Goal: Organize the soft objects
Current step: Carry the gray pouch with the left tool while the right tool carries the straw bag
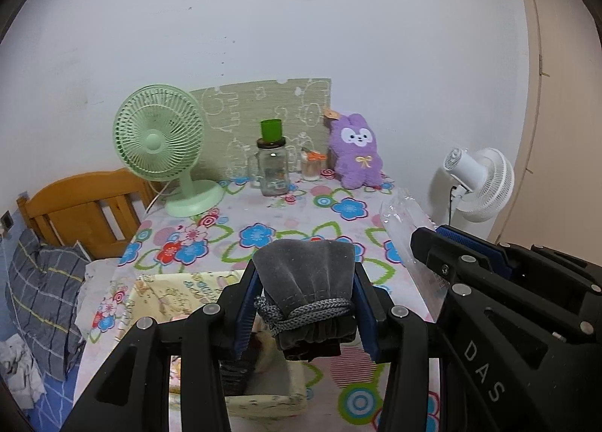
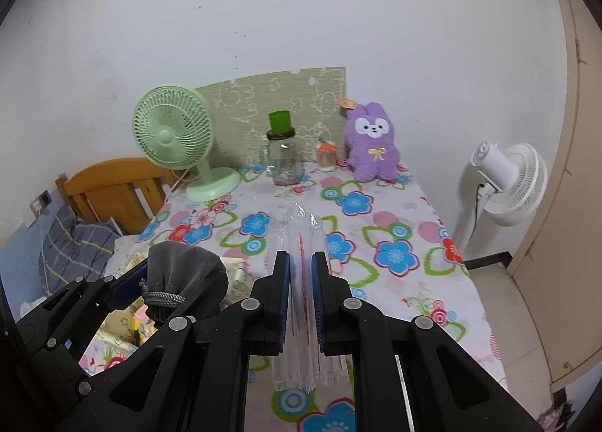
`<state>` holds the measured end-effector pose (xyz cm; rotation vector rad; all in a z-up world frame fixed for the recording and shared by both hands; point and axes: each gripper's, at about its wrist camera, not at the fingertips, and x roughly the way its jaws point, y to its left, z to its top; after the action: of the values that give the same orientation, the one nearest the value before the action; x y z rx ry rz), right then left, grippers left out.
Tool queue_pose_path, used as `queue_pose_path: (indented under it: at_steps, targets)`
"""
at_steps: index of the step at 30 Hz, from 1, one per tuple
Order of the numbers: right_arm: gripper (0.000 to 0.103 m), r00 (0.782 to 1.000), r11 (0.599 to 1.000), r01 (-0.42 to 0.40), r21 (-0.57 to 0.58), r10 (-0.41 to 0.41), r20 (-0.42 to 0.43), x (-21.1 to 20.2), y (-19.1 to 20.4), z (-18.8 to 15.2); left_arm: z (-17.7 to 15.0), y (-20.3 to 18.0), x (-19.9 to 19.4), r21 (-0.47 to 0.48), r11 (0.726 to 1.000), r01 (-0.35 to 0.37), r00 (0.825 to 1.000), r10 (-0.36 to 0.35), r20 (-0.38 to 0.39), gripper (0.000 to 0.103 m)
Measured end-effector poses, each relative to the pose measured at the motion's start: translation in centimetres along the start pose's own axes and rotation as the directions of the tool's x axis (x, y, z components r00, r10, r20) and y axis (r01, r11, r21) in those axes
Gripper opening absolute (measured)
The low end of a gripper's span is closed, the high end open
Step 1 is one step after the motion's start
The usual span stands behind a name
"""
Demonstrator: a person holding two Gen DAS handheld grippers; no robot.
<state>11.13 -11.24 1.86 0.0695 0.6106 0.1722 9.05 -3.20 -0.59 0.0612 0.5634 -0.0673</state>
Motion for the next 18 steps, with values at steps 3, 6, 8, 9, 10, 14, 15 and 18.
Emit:
queue_pose_path:
  at_steps: [3,6,8,9,10,14,15,18]
  targets:
    - [0.015,1.0,1.0,-0.011,-0.006,0.011,0.0,0.4,1.0,0.1,0.1,1.0,0.1,-0.003,1.0,-0.011,1.0,0.011,0.001,0.047]
    - [0.015,1.0,1.0,-0.022,-0.015,0.022,-0.002,0.9,2.1,0.3,0.0,2.1,0.2,-0.009,1.0,-0.022,1.0,0.022,0.002,0.047]
    - [0.015,1.0,0.999,-0.029,-0.021,0.029,-0.006,1.2,2.7,0.3,-0.1,2.8,0.2,-0.015,0.999,-0.028,1.0,0.028,-0.001,0.047]
    - [0.015,0.999,0.999,-0.032,-0.023,0.031,-0.008,1.4,3.0,0.3,-0.1,3.3,0.3,-0.018,0.999,-0.032,0.999,0.032,-0.003,0.047]
    - [0.015,0.999,0.999,-0.036,-0.028,0.035,-0.012,1.7,3.4,0.3,-0.2,3.6,0.4,-0.02,0.999,-0.036,0.999,0.036,-0.005,0.047]
    - [0.015,0.998,0.998,-0.055,-0.036,0.054,-0.027,2.6,4.5,0.2,-0.6,4.8,0.9,-0.029,0.998,-0.05,0.999,0.05,-0.011,0.047]
    - [0.015,0.997,0.997,-0.068,-0.035,0.067,-0.034,2.9,4.8,0.2,-0.7,5.3,1.1,-0.036,0.998,-0.046,0.999,0.045,-0.018,0.047]
    - [0.015,0.995,0.995,-0.09,-0.037,0.088,-0.052,3.7,5.7,0.2,-1.0,6.2,1.6,-0.048,0.998,-0.045,0.998,0.043,-0.035,0.047]
